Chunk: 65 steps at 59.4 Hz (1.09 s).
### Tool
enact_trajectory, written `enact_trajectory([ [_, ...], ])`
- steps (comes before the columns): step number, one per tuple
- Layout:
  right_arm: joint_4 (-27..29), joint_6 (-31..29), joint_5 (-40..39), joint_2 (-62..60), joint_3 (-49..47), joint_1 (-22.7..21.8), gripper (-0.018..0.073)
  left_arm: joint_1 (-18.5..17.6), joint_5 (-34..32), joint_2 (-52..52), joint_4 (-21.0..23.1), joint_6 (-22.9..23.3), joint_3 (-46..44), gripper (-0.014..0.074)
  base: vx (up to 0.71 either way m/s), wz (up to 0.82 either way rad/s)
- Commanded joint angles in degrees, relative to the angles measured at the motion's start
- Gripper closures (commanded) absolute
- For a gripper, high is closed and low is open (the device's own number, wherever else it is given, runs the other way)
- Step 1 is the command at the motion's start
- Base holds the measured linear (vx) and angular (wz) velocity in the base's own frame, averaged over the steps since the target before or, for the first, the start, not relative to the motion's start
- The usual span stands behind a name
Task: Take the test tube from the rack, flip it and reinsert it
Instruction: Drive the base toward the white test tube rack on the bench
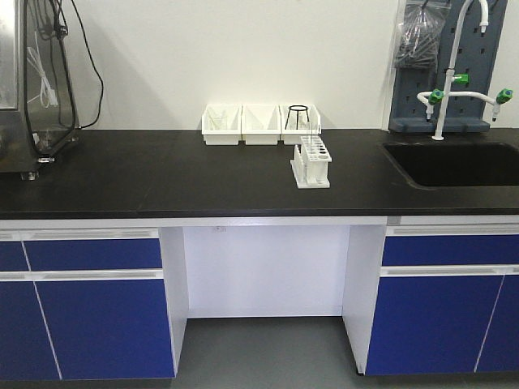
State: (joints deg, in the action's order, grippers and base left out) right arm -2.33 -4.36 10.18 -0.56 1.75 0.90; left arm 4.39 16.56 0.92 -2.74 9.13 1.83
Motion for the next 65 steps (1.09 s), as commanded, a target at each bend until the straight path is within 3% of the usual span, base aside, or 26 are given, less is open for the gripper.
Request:
enact_trajectory([
  [1, -0.4, -0.4, -4.6, -0.6, 0.0, -0.4, 0.0571, -0.4, -4.9, 0.7, 0.3, 0.0, 0.0, 0.0603, 0.00, 0.00],
  [65, -0.4, -0.4, -4.6, -0.6, 0.0, -0.4, 0.0571, -0.4, -4.9, 0.7, 0.3, 0.0, 0.0, 0.0603, 0.01, 0.00],
])
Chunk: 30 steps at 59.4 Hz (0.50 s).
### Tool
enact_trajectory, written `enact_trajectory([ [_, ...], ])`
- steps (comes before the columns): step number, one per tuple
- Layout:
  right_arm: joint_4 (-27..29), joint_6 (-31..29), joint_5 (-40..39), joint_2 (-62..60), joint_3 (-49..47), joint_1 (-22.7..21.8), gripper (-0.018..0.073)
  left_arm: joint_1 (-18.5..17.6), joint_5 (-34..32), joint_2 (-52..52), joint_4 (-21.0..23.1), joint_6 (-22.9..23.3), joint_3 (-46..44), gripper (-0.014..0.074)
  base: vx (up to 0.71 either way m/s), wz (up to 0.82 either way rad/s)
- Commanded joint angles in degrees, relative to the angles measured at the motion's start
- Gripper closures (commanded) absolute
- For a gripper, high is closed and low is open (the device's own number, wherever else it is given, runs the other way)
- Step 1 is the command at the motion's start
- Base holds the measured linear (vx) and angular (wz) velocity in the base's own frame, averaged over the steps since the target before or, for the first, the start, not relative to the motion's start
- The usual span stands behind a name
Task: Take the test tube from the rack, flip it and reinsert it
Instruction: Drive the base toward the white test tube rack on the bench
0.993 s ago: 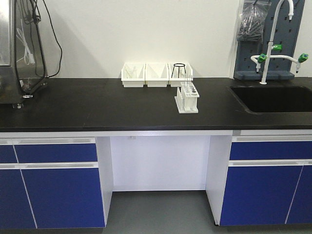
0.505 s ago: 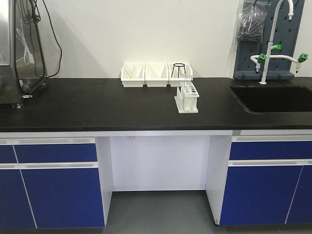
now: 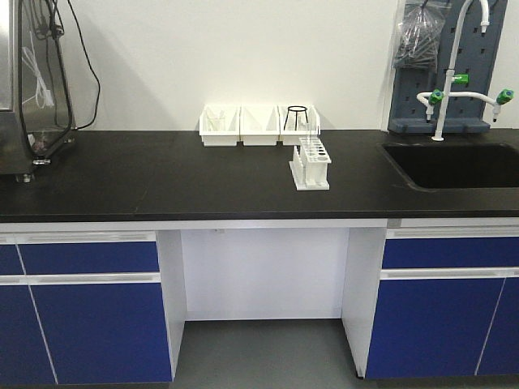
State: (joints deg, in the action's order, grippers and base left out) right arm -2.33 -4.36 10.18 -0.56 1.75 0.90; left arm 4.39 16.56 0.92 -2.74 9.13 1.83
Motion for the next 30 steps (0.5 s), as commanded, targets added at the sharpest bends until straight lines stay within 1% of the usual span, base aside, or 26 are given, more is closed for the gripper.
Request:
enact_trajectory([
  [1, -0.4, -0.4, -4.6, -0.6, 0.0, -0.4, 0.0571, -0.4, -4.9, 0.7, 0.3, 0.0, 0.0, 0.0603, 0.07, -0.01],
  [14, -0.4, -0.4, -4.1, -0.6, 0.0, -0.4, 0.0571, -0.4, -4.9, 0.7, 0.3, 0.0, 0.0, 0.0603, 0.11, 0.00],
  [30, -0.4, -0.4, -4.1, -0.6, 0.0, -0.4, 0.0571, -0.4, -4.9, 0.7, 0.3, 0.0, 0.0, 0.0603, 0.20, 0.04],
])
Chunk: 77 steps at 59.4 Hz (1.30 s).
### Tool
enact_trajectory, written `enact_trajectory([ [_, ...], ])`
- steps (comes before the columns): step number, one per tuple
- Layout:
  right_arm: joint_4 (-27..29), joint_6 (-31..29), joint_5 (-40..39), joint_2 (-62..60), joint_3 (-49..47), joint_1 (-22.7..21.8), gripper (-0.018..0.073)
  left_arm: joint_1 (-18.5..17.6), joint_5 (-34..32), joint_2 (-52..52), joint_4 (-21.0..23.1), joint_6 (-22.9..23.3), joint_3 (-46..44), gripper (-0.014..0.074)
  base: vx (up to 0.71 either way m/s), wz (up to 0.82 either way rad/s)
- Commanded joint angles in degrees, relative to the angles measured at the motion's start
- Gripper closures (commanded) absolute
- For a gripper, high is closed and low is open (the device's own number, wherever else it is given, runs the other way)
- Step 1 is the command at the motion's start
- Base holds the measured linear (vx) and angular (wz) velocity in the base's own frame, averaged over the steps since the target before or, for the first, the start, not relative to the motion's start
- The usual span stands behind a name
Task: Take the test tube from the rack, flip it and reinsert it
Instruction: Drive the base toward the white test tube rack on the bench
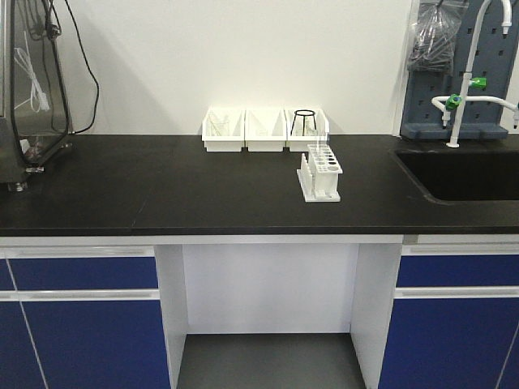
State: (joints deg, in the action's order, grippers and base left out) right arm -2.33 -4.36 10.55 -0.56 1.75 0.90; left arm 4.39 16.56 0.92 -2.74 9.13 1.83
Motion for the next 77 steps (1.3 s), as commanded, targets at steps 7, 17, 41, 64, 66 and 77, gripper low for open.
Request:
enact_trajectory([
  [7, -0.4, -0.4, -4.5, -0.6, 0.0, -0.4, 0.0571, -0.4, -4.9, 0.7, 0.3, 0.0, 0.0, 0.0603, 0.23, -0.04],
  [17, -0.4, -0.4, -4.5, -0.6, 0.0, -0.4, 0.0571, -0.4, -4.9, 0.7, 0.3, 0.0, 0.0, 0.0603, 0.27, -0.14],
  [41, -0.4, -0.4, -4.5, -0.6, 0.0, -0.4, 0.0571, -0.4, -4.9, 0.7, 0.3, 0.0, 0.0, 0.0603, 0.35, -0.03],
  [64, -0.4, -0.4, -4.5, -0.6, 0.0, -0.4, 0.0571, -0.4, -4.9, 0.7, 0.3, 0.0, 0.0, 0.0603, 0.41, 0.12],
  [66, -0.4, -0.4, -4.5, -0.6, 0.0, -0.4, 0.0571, -0.4, -4.9, 0.7, 0.3, 0.0, 0.0, 0.0603, 0.41, 0.11],
  [77, -0.4, -0.4, -4.5, -0.6, 0.0, -0.4, 0.0571, -0.4, -4.9, 0.7, 0.3, 0.0, 0.0, 0.0603, 0.41, 0.08],
])
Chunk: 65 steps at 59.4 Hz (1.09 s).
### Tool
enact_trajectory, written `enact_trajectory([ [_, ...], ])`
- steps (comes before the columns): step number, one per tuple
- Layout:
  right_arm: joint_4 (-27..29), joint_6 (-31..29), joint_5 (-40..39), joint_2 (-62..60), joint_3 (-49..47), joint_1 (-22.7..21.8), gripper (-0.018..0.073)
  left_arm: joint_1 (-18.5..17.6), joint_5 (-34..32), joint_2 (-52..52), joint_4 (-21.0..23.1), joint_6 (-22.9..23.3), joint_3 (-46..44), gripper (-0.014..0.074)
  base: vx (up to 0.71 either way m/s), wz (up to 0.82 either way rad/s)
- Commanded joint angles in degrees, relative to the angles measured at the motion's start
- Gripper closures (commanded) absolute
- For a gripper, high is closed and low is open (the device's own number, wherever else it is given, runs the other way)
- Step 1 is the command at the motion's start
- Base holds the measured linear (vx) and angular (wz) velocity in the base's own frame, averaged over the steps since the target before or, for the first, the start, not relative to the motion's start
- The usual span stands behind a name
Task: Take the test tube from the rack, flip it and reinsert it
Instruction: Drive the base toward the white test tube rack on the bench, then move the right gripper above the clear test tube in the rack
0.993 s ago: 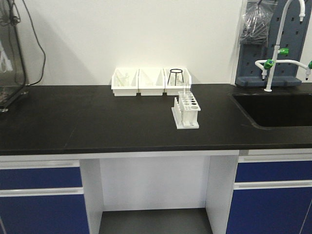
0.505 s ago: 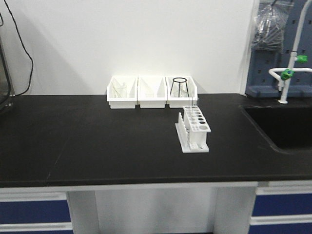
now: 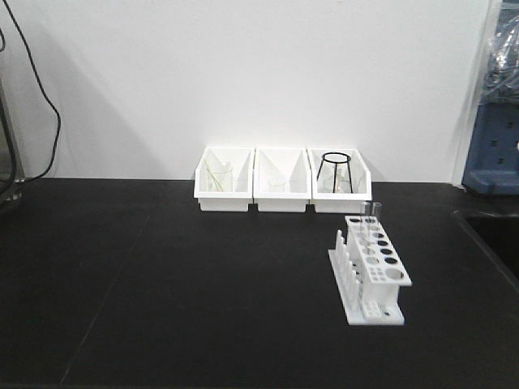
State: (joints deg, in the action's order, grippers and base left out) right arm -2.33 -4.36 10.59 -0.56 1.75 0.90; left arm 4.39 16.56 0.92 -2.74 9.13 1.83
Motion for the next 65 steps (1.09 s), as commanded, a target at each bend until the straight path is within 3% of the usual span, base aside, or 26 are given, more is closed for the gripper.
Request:
enact_trajectory([
  [1, -0.4, -0.4, -4.6, -0.6, 0.0, -0.4, 0.0571, -0.4, -4.9, 0.7, 0.3, 0.0, 0.0, 0.0603, 0.39, 0.05],
  [65, -0.4, -0.4, -4.6, -0.6, 0.0, -0.4, 0.0571, -0.4, -4.9, 0.7, 0.3, 0.0, 0.0, 0.0603, 0.26, -0.04],
])
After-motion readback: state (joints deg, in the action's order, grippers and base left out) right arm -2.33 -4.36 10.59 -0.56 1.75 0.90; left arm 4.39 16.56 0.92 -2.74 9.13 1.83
